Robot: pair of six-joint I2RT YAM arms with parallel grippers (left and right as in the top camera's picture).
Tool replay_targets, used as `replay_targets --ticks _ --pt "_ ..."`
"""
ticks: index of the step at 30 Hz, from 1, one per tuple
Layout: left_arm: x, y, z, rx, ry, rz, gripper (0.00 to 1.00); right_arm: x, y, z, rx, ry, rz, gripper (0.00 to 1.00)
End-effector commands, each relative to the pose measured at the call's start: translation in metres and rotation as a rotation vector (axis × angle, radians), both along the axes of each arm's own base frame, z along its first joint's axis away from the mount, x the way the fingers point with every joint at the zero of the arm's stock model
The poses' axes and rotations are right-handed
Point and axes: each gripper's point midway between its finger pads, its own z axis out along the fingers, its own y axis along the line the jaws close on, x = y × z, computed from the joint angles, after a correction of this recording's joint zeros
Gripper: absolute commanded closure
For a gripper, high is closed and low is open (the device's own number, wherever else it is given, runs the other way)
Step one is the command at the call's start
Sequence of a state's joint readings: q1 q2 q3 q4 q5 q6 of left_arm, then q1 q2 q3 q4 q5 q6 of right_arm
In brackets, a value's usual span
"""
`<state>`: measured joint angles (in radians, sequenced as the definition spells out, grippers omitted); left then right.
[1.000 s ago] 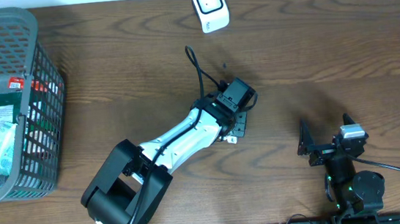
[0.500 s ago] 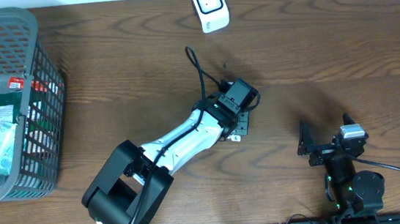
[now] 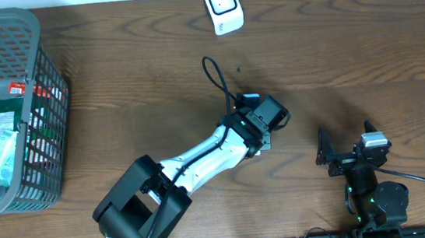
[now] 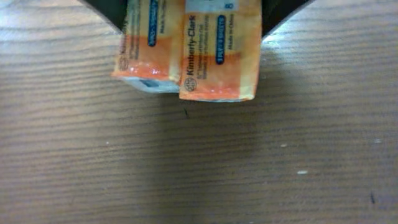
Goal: Scan the item barcode
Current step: 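Lift the orange packs out and carry them to the table center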
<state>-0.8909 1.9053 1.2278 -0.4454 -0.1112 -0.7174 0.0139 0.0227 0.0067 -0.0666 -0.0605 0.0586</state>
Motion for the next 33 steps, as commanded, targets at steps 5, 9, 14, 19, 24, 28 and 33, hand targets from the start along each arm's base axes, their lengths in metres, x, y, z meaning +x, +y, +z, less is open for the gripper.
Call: replay_targets --ticks 5,9,14,19,24,28,33 --pt "0.003 0.007 -0.01 0.045 -0.008 0.021 0.34 0.0 0.0 -0.002 -0.011 0.005 0.004 0.01" --pt "0.003 0.007 -0.01 0.05 -0.01 0.009 0.26 0.0 0.0 -0.002 -0.011 0.005 0.004 0.01" --pt "0.006 0.003 -0.001 0.07 -0.043 -0.093 0.17 0.0 0.0 -0.002 -0.011 0.005 0.004 0.01" --pt "0.008 0.0 0.014 0.045 -0.069 -0.098 0.14 0.0 0.0 -0.002 -0.011 0.005 0.004 0.01" --pt "0.009 -0.001 0.019 0.042 -0.083 -0.12 0.09 0.0 0.0 -0.002 -0.011 0.005 0.004 0.01" --pt "0.009 -0.001 0.02 0.043 -0.086 -0.125 0.09 0.0 0.0 -0.002 -0.011 0.005 0.004 0.01" --pt "0.02 0.002 0.043 0.052 -0.165 -0.134 0.08 0.0 0.0 -0.002 -0.011 0.005 0.004 0.01"
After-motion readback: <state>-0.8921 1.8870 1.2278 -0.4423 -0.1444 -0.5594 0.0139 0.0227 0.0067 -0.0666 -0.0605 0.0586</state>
